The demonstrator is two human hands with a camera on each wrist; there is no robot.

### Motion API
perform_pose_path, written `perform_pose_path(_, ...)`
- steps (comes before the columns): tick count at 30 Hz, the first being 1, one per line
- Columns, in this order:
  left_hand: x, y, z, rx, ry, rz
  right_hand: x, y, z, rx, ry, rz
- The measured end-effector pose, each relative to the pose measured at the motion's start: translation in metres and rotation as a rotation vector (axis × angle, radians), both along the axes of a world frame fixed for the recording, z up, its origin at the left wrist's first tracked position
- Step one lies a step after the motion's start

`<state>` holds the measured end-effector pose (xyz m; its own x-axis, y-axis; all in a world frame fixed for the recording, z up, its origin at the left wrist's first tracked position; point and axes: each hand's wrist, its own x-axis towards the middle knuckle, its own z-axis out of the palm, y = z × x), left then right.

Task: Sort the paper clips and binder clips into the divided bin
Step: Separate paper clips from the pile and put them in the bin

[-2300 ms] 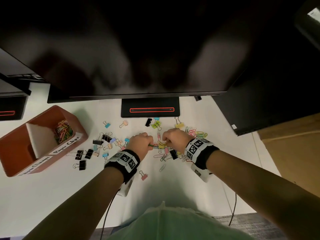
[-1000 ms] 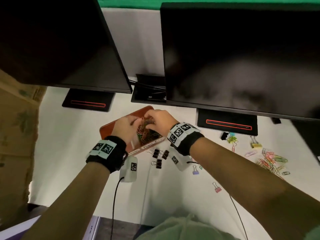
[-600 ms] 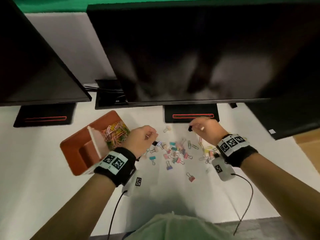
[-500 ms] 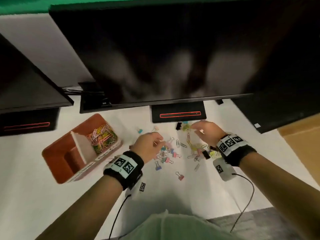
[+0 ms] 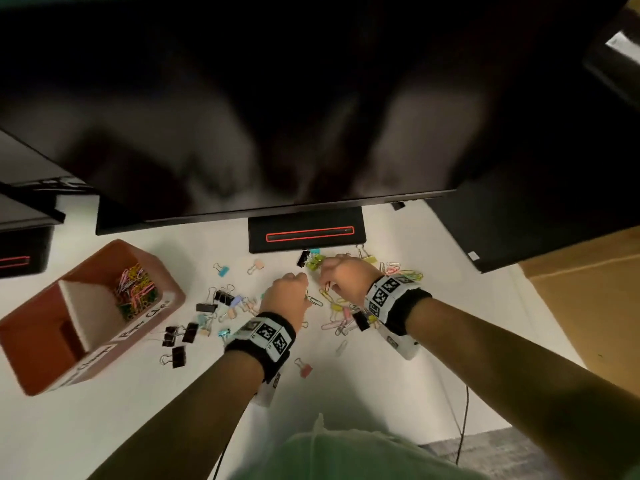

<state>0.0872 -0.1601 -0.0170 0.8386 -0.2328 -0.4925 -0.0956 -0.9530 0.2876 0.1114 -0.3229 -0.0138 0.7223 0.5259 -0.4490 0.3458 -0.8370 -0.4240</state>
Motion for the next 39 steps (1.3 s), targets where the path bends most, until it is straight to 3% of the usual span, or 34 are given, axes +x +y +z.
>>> perform_pose_path(7,-0.001,0.001,-0.003,-0.093,-0.002,0.103,0.006,-0.017,0.003,-0.005,0.055,-0.055)
perform_pose_path(16,-0.001,0.007,0.000,-0.180,0.011,-0.062,-0.018,-0.033,0.005,0.064,0.094,-0.043)
perform_pose_path(19,-0.002,0.000,0.001,-0.116,0.035,-0.169,-0.022,-0.025,0.004,0.026,0.074,-0.058)
perform_pose_path(26,0.000,-0.006,0.000,-0.005,0.004,-0.202,-0.017,-0.019,0.009,-0.018,0.130,-0.076)
perform_pose_path(30,0.000,-0.007,0.000,0.032,0.010,-0.263,-0.014,-0.029,0.015,0.060,0.134,-0.100)
perform_pose_path(34,-0.006,-0.001,0.001,-0.131,0.067,-0.179,-0.010,-0.055,0.016,0.162,0.103,-0.240)
perform_pose_path(39,-0.023,-0.008,0.008,-0.343,0.111,-0.218,-0.020,-0.058,0.014,0.086,0.152,-0.090)
